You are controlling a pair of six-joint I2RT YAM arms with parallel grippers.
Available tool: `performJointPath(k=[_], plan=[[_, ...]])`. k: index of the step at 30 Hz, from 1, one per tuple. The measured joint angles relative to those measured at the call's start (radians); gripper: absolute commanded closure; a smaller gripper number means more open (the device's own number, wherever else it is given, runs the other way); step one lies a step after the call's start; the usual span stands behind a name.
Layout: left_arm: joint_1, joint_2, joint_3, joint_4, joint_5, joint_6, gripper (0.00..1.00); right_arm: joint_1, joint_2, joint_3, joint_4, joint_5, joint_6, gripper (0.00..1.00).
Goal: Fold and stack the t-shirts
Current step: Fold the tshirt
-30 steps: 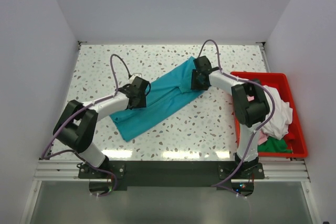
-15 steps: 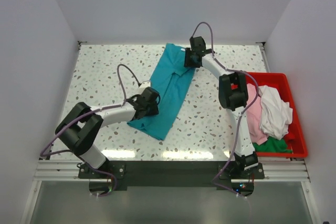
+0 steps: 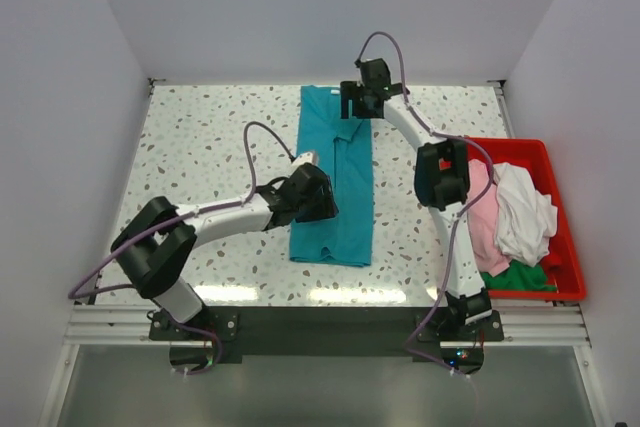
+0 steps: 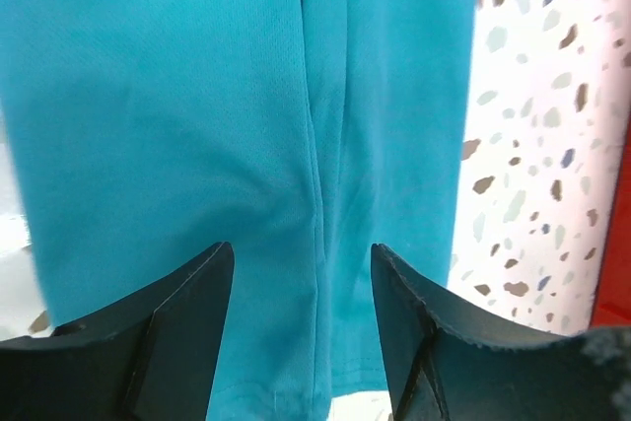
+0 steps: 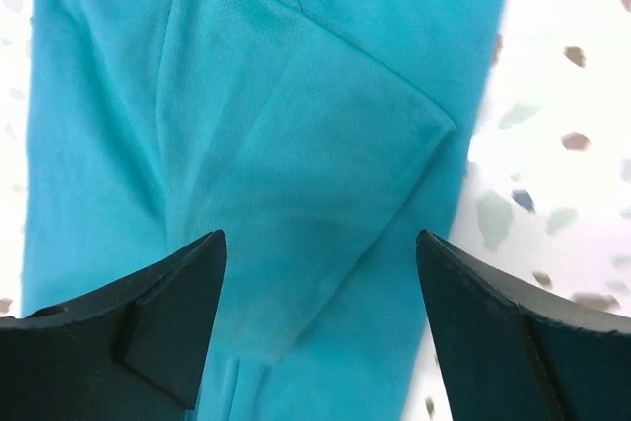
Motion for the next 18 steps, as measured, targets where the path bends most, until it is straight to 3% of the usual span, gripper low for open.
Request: performJointPath(k=[4,6,8,13,18], plan=[[0.000,-0.131,-0.003,-0.066,-0.047,0.008,0.41,0.001,-0.174,-0.126,-0.043,0.032,0.028,0.27],[0.000,-0.192,-0.021,-0.072,-0.064,0.010,0.44,0.008,-0.346,-0.290,-0.026,0.049,0.055,0.40],[0.000,-0.240,-0.057,-0.073,-0.075,0.010,0.47,0.024,-0.533,-0.474,0.008,0.066,0.082,0.47],[-0.024,-0.257,-0.178,-0.071,-0.084,0.035,0.53,0.212,-0.992,-0.948,0.080,0.135,0.166,0.65],[-0.090,-0.232,-0.221,-0.048,-0.085,0.083,0.57,0.367,-1.159,-1.333,0.151,0.154,0.267,0.76]])
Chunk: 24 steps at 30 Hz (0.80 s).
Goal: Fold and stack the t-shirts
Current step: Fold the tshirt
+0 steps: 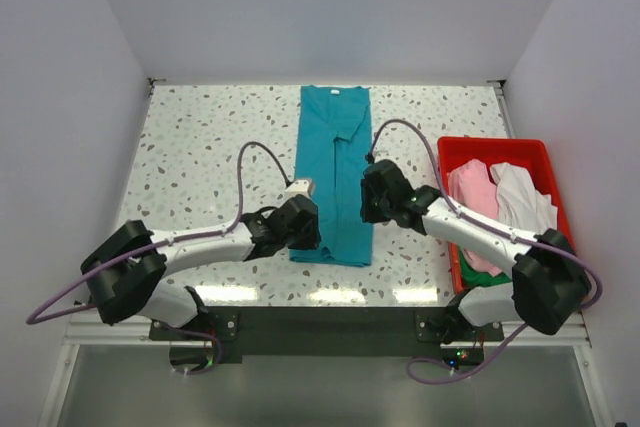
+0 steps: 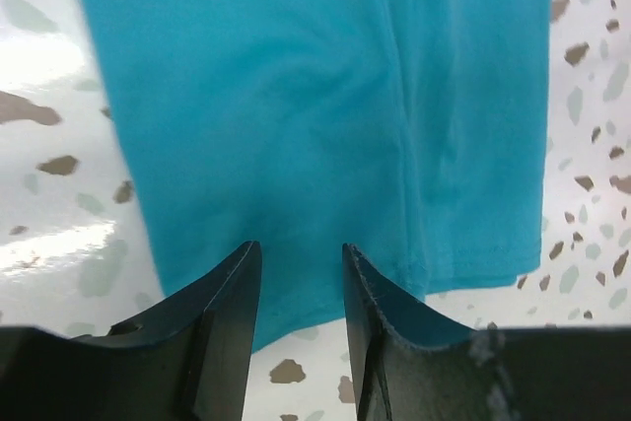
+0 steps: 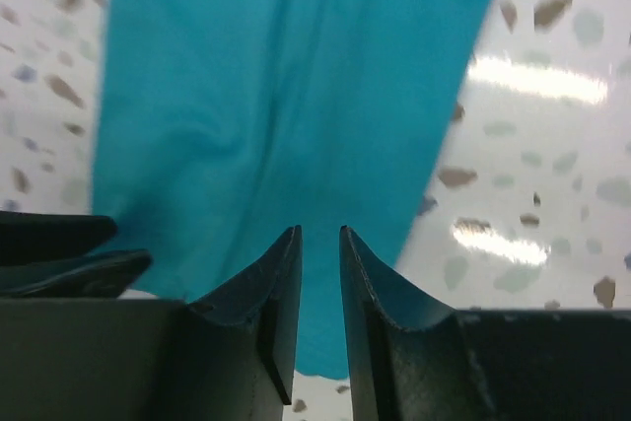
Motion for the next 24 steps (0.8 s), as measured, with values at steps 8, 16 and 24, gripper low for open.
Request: performJointPath(k=[8,16,24], plan=[[-0.142,0.101,-0.005,0.072,-0.051,0.006,0.57,0.018,-0.107,-0.261,-0.007,0.040,0.116,0.77],[-0.217,0.201,0.088,0.048,-0.141,0.011,0.56,0.036,-0.194,-0.327,0.035,0.056,0.161,0.77],[-0.236,0.179,0.090,-0.006,-0.182,-0.009,0.50,0.045,-0.182,-0.351,0.050,0.055,0.177,0.73]])
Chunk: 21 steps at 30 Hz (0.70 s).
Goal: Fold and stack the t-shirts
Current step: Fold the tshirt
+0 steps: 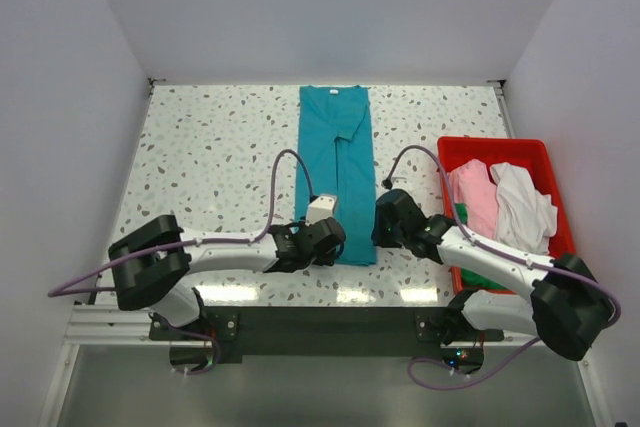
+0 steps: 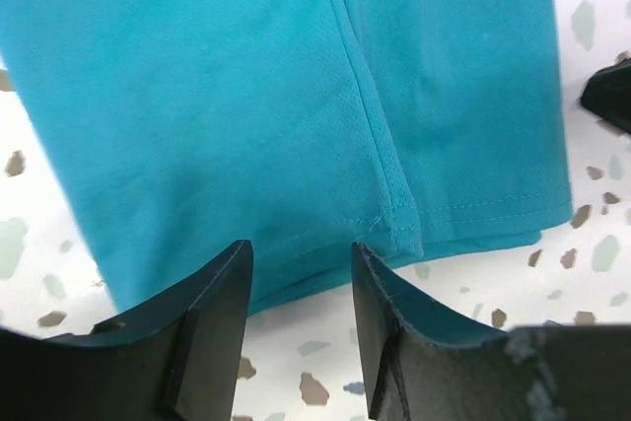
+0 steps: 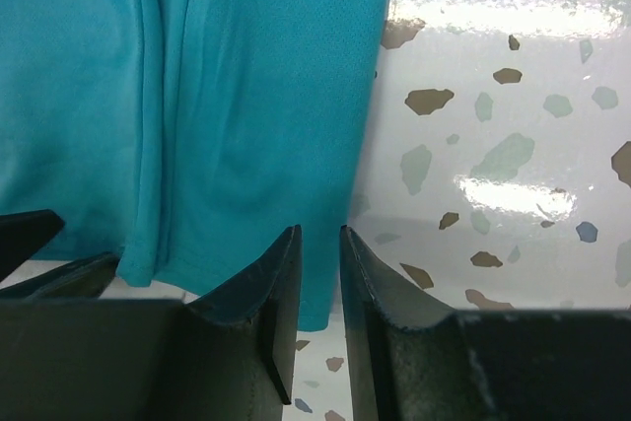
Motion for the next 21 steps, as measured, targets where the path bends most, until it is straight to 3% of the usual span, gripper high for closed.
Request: performJointPath(k=[4,9,15,21], plan=[[0.000,-0.120,-0.039,-0.039,-0.038,-0.053,0.40,0.010,0.000,-0.029,0.023,-0.002,0.018,0.63],[0.044,-0.321,-0.155,-0.057,-0.050,-0.135,0.39,0.041,0.011,-0.052,0.032,-0.004,0.042,0.55],[0.188,-0.438,-0.348,0.002,0.032,-0.156,0.41,0.096,0.032,-0.058,0.055,-0.002,0.077,0.55],[0.205,-0.438,-0.400,0.100,0.115,-0.152,0.39,0.123,0.047,-0.066,0.060,0.000,0.103,0.55]])
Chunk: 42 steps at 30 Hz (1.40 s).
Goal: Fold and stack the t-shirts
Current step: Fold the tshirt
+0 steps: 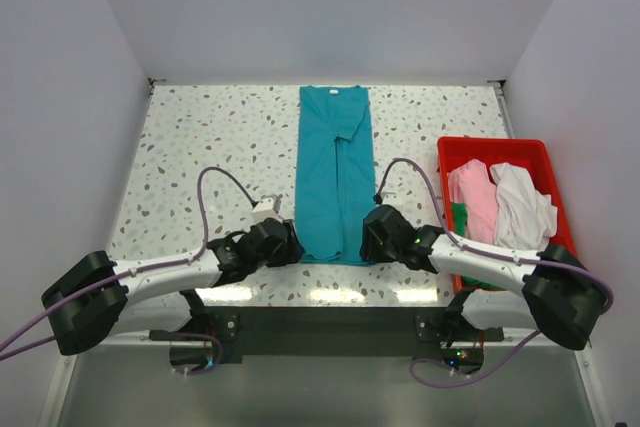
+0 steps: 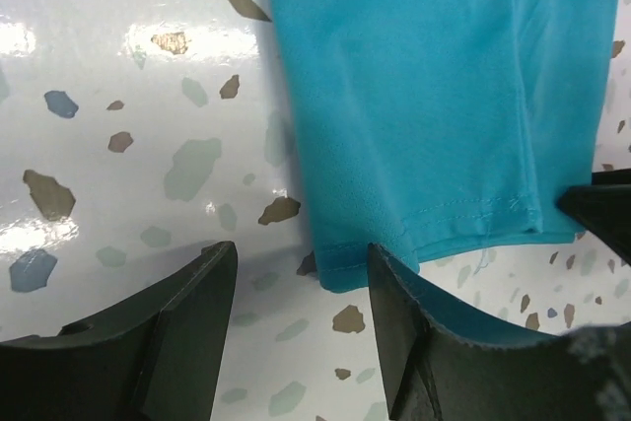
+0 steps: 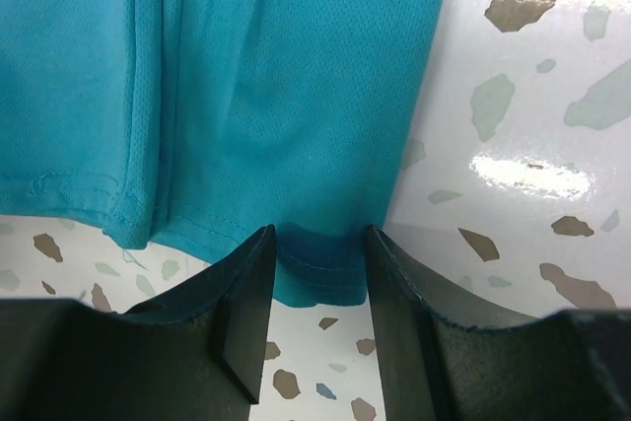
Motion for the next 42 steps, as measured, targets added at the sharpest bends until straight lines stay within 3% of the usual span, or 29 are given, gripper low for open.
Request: performJointPath(k=[13,25,31,34,35,38,42], plan=[[0.019,0.014,-0.045,0.143,0.069,0.005,0.41,0.043,0.003,-0.016,0.000,0.019,0.026,0.57],[0.023,-0.020,-0.073,0.199,0.093,0.022,0.41,0.051,0.013,-0.016,-0.004,0.046,0.036,0.83],[0.023,0.060,-0.042,0.190,0.095,0.024,0.53,0.051,0.013,-0.016,-0.006,0.052,0.036,0.91],[0.023,0.080,-0.028,0.186,0.098,0.029,0.64,0.051,0.013,-0.016,-0.009,0.053,0.037,0.93],[0.023,0.085,-0.024,0.181,0.098,0.031,0.72,0.051,0.013,-0.016,-0.010,0.053,0.037,0.93],[0.023,0.098,-0.016,0.167,0.100,0.032,0.87,0.051,0.006,-0.018,-0.014,0.053,0.038,0.94],[0.023,0.098,-0.017,0.150,0.103,0.031,0.95,0.051,-0.026,-0.039,-0.018,0.053,0.045,0.96]])
